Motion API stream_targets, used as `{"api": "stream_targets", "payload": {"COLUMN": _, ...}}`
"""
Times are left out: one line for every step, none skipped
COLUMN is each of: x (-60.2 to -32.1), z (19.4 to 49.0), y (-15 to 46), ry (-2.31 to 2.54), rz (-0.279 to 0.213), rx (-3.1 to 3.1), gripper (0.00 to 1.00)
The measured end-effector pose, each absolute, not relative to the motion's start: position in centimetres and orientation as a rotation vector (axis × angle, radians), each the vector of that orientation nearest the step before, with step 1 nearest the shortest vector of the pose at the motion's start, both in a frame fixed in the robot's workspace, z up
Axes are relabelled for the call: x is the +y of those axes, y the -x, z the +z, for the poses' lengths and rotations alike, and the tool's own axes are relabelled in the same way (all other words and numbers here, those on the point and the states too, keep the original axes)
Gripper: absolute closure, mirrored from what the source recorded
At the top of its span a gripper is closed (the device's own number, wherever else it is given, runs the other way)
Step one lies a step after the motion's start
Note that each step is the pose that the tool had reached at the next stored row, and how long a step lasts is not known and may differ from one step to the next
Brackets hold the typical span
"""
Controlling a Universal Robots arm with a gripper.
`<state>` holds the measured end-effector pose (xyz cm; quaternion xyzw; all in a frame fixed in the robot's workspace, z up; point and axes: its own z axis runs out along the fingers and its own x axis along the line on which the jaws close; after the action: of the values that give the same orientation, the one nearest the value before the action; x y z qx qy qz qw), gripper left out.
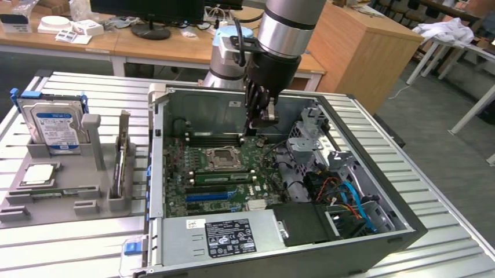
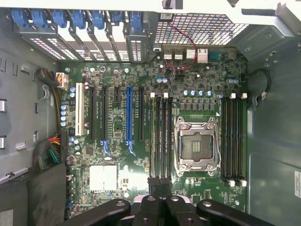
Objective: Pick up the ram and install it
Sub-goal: 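Press down the ram until it locks into place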
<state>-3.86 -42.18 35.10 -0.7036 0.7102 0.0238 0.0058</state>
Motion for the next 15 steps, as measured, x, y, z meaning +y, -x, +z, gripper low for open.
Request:
{"api": "stream_targets", "payload": {"x": -42.2, "z": 35.1, "y": 3.9, "ry": 2.202, "rz": 0.074, "rx": 2.223, "gripper": 0.89}}
{"api": "stream_targets", "payload": {"x": -42.2, "z": 35.1, "y": 3.8, "ry": 2.202, "rz": 0.074, "rx": 2.223, "gripper": 0.89}}
{"api": "stream_targets", "payload": {"x": -42.2, "z": 35.1, "y": 3.7, "ry": 2.202, "rz": 0.074, "rx": 2.223, "gripper": 0.89}}
{"api": "stream_targets", "payload": {"x": -42.2, "z": 35.1, "y": 3.5, "ry": 2.202, "rz": 0.074, "rx": 2.223, "gripper": 0.89}}
{"api": "stream_targets", "payload": {"x": -42.2, "z": 35.1, "y": 3.4, "ry": 2.202, "rz": 0.074, "rx": 2.223, "gripper": 0.89}}
{"api": "stream_targets", "payload": {"x": -42.2, "z": 35.1, "y": 3.2, "ry": 2.202, "rz": 0.074, "rx": 2.223, "gripper": 0.89}}
{"api": "stream_targets", "payload": {"x": -42.2, "z": 35.1, "y": 3.0, "ry": 2.202, "rz": 0.074, "rx": 2.223, "gripper": 0.89}}
{"api": "stream_targets", "payload": {"x": -42.2, "z": 35.1, "y": 2.9, "ry": 2.202, "rz": 0.074, "rx": 2.223, "gripper": 0.89}}
{"api": "stream_targets", "payload": {"x": -42.2, "z": 35.1, "y": 2.7, "ry": 2.202, "rz": 0.074, "rx": 2.223, "gripper": 0.89}}
{"api": "stream_targets", "payload": {"x": -42.2, "z": 35.1, "y": 2.5, "ry": 2.202, "rz": 0.075, "rx": 2.223, "gripper": 0.89}}
{"api": "stream_targets", "payload": {"x": -42.2, "z": 35.1, "y": 2.4, "ry": 2.202, "rz": 0.074, "rx": 2.223, "gripper": 0.89}}
{"api": "stream_targets", "payload": {"x": -42.2, "z": 35.1, "y": 2.2, "ry": 2.202, "rz": 0.074, "rx": 2.223, "gripper": 0.89}}
{"api": "stream_targets", "payload": {"x": -42.2, "z": 35.1, "y": 2.1, "ry": 2.202, "rz": 0.074, "rx": 2.223, "gripper": 0.89}}
{"api": "stream_targets", "payload": {"x": -42.2, "z": 35.1, "y": 2.0, "ry": 2.202, "rz": 0.074, "rx": 2.223, "gripper": 0.89}}
{"api": "stream_targets", "payload": {"x": -42.2, "z": 35.1, "y": 1.8, "ry": 2.202, "rz": 0.074, "rx": 2.223, "gripper": 0.89}}
